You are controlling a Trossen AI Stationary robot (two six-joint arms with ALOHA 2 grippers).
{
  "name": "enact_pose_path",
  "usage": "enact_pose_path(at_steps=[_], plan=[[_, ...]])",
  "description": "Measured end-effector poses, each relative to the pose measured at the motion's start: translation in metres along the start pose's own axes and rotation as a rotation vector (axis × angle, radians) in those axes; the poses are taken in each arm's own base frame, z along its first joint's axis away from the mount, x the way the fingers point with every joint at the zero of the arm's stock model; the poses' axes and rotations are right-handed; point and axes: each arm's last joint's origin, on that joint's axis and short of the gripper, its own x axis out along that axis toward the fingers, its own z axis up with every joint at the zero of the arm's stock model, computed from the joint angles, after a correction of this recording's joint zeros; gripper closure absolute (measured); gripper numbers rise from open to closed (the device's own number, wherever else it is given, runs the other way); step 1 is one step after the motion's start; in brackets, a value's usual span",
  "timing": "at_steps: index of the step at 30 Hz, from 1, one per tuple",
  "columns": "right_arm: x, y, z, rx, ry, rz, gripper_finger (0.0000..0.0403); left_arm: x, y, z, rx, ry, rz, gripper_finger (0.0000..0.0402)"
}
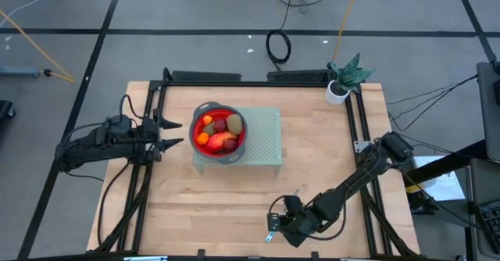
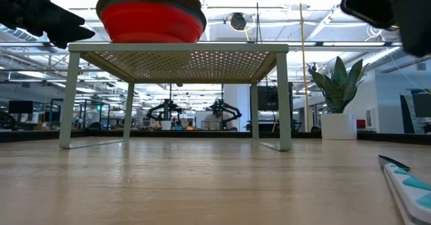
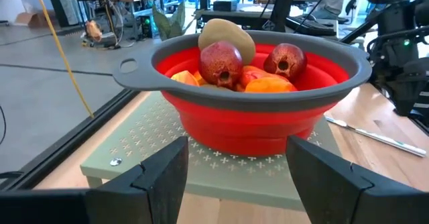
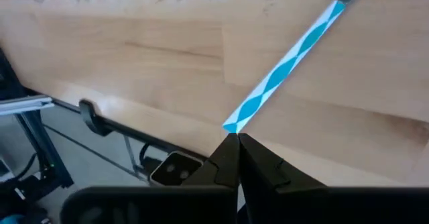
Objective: Pick & Place Fruit
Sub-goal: Put the blue patterned bread knife on the shelf
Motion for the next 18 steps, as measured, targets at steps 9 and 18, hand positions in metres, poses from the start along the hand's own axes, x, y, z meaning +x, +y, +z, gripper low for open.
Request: enact_pose_path(at_steps=[9, 18], plan=[[0.006, -0.0043, 0.0024, 0.004, 0.021, 0.027, 0.0367, 0.0, 0.0, 0.0, 0.0, 0.0, -0.001, 0.0151], [0.006, -0.0043, 0.0022, -0.001, 0.022, 0.029, 0.0309, 0.0, 0.0, -0.0001, 0.0, 0.001, -0.001, 0.0151]])
